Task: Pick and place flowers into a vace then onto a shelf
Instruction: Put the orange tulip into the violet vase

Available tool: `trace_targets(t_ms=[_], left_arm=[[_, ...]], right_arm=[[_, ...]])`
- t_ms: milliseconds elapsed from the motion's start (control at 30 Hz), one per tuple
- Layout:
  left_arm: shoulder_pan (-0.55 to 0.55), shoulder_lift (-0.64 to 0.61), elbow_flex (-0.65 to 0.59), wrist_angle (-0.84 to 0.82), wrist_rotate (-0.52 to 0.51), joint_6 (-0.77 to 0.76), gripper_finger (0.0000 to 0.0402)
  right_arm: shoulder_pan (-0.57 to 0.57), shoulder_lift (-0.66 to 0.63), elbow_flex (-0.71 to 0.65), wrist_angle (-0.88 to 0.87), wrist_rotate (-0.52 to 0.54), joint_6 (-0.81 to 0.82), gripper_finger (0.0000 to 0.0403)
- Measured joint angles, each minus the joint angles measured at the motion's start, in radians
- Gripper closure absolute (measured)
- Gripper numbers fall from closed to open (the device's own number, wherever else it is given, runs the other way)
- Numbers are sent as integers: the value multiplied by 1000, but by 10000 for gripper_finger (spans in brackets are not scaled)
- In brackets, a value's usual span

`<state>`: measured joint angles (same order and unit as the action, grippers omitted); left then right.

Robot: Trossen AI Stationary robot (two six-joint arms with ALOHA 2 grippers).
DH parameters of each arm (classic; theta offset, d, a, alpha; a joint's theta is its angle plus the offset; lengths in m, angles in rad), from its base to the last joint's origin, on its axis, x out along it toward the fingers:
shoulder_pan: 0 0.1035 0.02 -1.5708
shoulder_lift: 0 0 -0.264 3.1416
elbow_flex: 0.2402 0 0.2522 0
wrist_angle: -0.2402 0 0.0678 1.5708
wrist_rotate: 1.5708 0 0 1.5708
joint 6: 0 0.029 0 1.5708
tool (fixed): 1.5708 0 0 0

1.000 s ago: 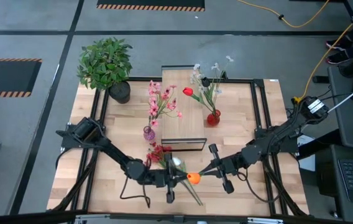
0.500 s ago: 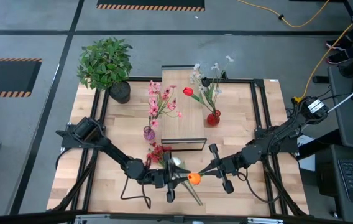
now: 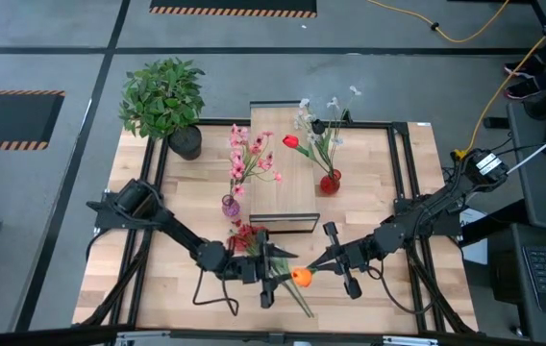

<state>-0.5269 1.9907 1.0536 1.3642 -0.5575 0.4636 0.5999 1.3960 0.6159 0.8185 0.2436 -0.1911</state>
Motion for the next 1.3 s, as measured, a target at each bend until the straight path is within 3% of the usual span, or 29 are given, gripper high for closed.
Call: trace_targets(t_ms=[267,633,1000,1167,1300], left_arm=[[55,0,48,-128,69,-148,211],[59,0,51,-141,125,-188,212],[7,0,51,-120,-35,-57,210],[-26,-18,51,-115,-198,6,210],[-29,-29,51,-130,-160,-41,210]], right_arm=[[0,0,0,-2,-1,2,403],[-5,0,0,-2,-11,-1,403],[-7,0,0,4,-37,3,403],[-7,0,0,4,-40,6,403],[-7,0,0,6,-42,15,403]])
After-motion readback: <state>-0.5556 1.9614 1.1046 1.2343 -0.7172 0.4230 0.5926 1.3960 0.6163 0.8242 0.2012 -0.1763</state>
